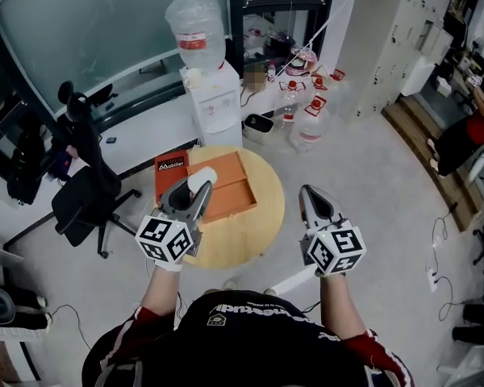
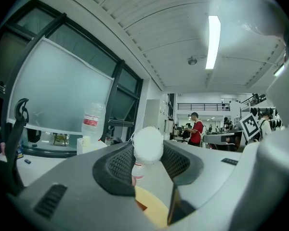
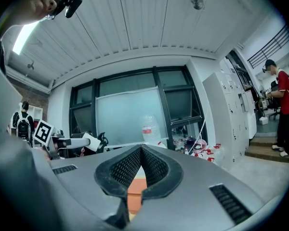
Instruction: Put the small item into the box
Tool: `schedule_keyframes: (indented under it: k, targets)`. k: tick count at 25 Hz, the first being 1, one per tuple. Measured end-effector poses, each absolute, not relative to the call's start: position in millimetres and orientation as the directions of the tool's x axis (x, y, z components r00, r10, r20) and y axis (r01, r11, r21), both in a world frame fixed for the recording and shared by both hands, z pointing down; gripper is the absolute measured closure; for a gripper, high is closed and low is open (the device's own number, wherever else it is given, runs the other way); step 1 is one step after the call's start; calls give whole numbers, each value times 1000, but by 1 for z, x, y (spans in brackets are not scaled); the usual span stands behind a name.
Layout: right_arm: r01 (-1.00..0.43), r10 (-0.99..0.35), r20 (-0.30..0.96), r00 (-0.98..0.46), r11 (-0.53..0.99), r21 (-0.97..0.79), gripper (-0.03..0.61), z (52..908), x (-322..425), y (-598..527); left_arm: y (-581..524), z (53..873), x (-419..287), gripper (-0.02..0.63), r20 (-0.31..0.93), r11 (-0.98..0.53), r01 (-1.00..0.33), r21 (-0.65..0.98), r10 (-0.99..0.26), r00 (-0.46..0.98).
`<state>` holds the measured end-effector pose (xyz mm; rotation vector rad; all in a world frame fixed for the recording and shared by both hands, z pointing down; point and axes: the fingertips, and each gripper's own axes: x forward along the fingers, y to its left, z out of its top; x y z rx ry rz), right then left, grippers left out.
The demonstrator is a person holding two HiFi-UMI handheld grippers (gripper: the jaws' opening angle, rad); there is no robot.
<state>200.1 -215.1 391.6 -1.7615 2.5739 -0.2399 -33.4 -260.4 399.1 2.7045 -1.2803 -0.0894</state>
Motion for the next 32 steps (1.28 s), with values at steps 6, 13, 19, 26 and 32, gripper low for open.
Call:
schedule_keyframes:
  k: [6, 13, 19, 26, 32]
  targets:
    - [-928, -929, 68, -364, 355, -115, 551, 389, 169, -230, -276, 399, -58, 440, -2, -640, -753, 153, -762, 647]
    - [-938, -938, 72, -340, 333, -94, 551, 387, 132, -243, -296, 406, -85, 440, -10, -670, -723, 166, -735, 678]
    - [-952, -952, 68, -300, 293, -93, 551, 397, 114, -244, -308, 425, -93, 440, -2, -714, -682, 157, -691, 723]
    - [-963, -961, 100, -259, 249, -101, 551, 418, 100, -246, -323, 445, -94, 440, 32, -757, -645, 109, -645, 763]
    - [-975, -967, 143, -212, 199, -103, 551, 438, 105, -248, -343, 470, -78, 440, 79, -788, -606, 105, -601, 795]
